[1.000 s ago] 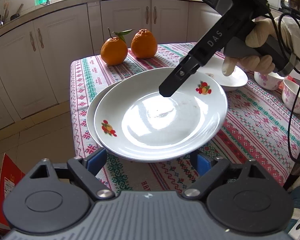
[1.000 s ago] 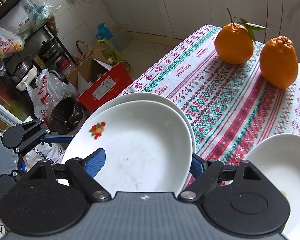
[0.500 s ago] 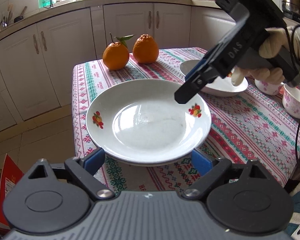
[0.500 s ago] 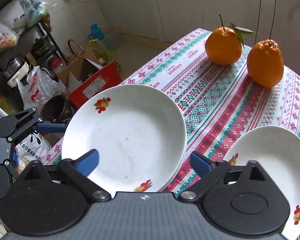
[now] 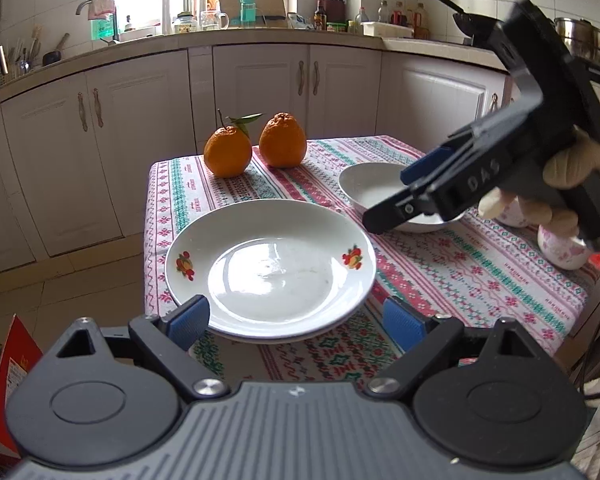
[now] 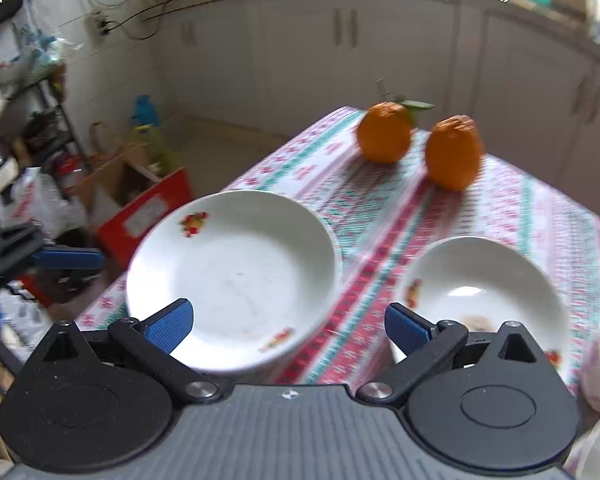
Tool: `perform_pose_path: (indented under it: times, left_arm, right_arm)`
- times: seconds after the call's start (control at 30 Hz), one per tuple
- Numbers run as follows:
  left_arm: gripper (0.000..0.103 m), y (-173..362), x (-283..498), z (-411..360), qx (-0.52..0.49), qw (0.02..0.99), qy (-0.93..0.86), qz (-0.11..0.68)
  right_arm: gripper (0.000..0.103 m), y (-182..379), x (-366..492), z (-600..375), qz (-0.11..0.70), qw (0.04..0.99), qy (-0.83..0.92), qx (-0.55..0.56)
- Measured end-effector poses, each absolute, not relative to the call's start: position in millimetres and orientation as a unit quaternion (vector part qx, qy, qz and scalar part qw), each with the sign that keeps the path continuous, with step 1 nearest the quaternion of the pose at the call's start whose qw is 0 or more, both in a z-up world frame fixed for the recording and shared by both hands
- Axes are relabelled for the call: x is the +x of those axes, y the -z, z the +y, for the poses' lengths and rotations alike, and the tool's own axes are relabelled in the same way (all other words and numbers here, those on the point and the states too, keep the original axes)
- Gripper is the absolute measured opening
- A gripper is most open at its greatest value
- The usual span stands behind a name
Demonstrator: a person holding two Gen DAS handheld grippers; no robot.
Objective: Organize plates and bowls
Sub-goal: 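Lower the white plate onto the tablecloth and open the left tool, then move the left tool to the stained white plate rim and close it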
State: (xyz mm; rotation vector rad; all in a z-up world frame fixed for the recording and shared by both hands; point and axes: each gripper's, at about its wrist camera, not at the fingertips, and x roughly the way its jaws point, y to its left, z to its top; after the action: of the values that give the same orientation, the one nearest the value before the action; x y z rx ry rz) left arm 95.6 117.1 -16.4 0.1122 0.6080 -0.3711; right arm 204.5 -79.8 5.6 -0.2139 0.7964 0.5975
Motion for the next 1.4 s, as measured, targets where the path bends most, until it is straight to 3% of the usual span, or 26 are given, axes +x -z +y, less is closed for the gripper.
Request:
perform_pose_path:
  times: [0.57,1.4]
  left_arm:
    - [0.094,14,99,87,0.067,0.927,0.204,0.308]
    - [0.094,-6,259,-8,0.139,0.887,0.292,0.33]
  right_arm:
    - [0.103,68,187,-150,0.417,0.899,-0.107,-0.082]
    - [0.103,85,212,-174,0.383,0.917,-0.107,-0.039]
